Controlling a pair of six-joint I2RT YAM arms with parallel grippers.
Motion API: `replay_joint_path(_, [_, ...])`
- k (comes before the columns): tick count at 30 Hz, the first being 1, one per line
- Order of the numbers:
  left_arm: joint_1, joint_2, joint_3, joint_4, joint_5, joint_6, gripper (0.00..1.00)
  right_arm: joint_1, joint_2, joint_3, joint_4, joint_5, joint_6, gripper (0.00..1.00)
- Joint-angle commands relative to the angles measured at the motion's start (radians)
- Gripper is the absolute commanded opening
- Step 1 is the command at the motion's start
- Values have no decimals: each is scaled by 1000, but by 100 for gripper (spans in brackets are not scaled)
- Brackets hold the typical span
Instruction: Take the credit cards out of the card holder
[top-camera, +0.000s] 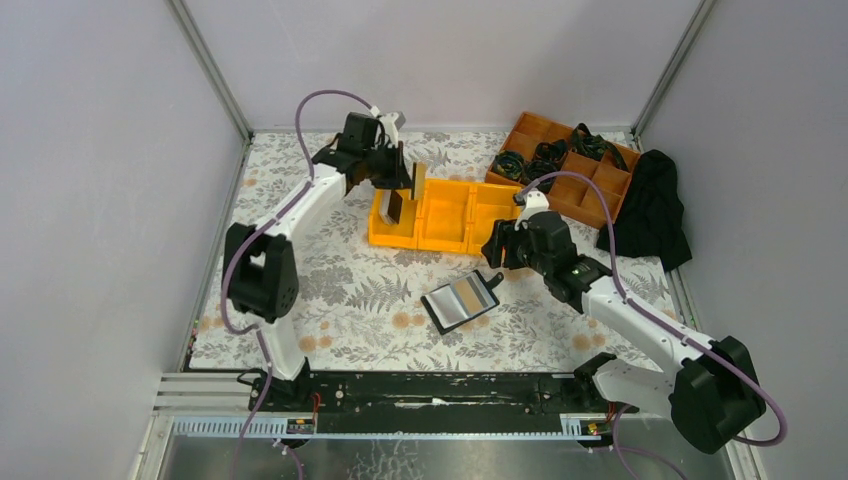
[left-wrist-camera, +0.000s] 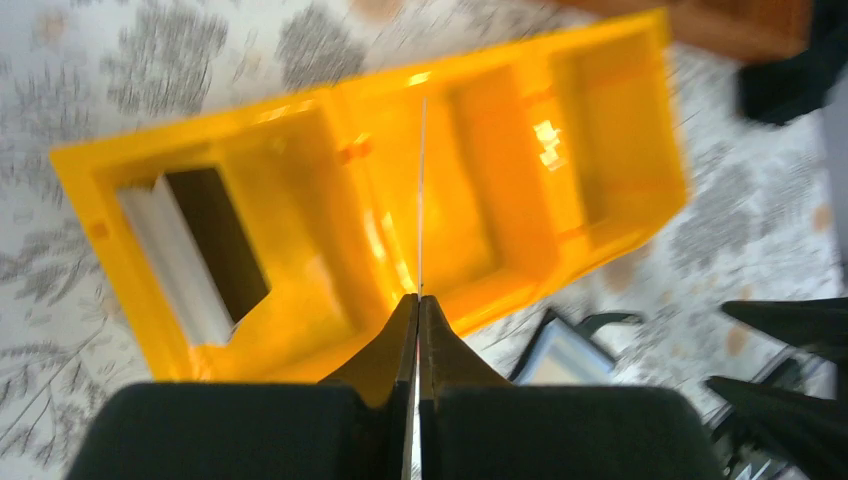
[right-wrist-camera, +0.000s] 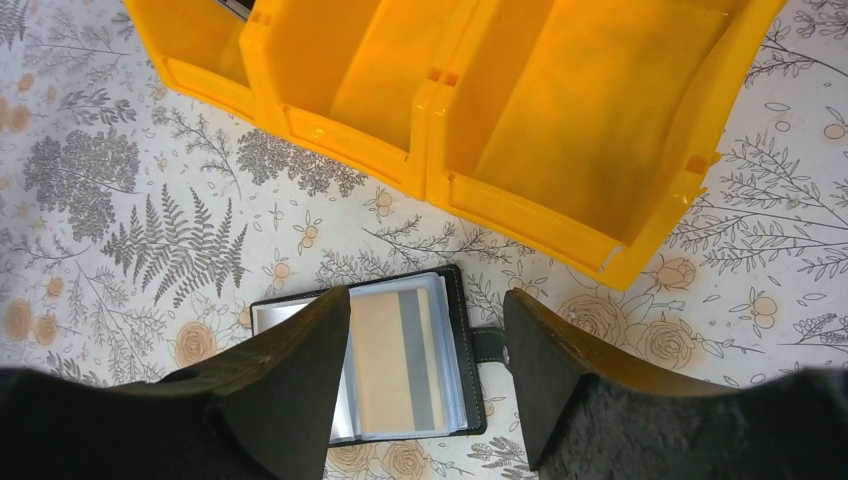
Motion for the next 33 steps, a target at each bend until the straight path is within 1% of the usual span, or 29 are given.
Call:
replay_joint_path(1, [33, 106, 88, -284, -33, 166, 0, 1, 26, 34, 58, -12, -10, 65])
replay_joint_path(3, [33, 121, 122, -316, -86, 177, 0, 1, 32, 29, 73, -16, -6, 65])
replay_joint_path(6, [40, 133, 159, -338, -123, 179, 0, 1, 34, 22, 89, -16, -5, 65])
replay_joint_path(15, [55, 165, 222, -308, -86, 158, 0, 1, 45, 31, 81, -8, -15, 65])
replay_joint_path(21, [54, 241, 348, -417, -152, 167, 0, 1, 61, 36, 85, -14, -15, 65])
replay_joint_path(26, [53, 286, 412, -487, -175, 174, 0, 1, 75, 40, 76, -15, -14, 65])
replay_joint_path(30, [52, 299, 404, -519, -229, 177, 0, 1, 92, 45, 64, -16, -13, 65])
replay_joint_path(33, [47, 304, 389, -520, -230, 179, 0, 1, 105, 48, 62, -22, -12, 65])
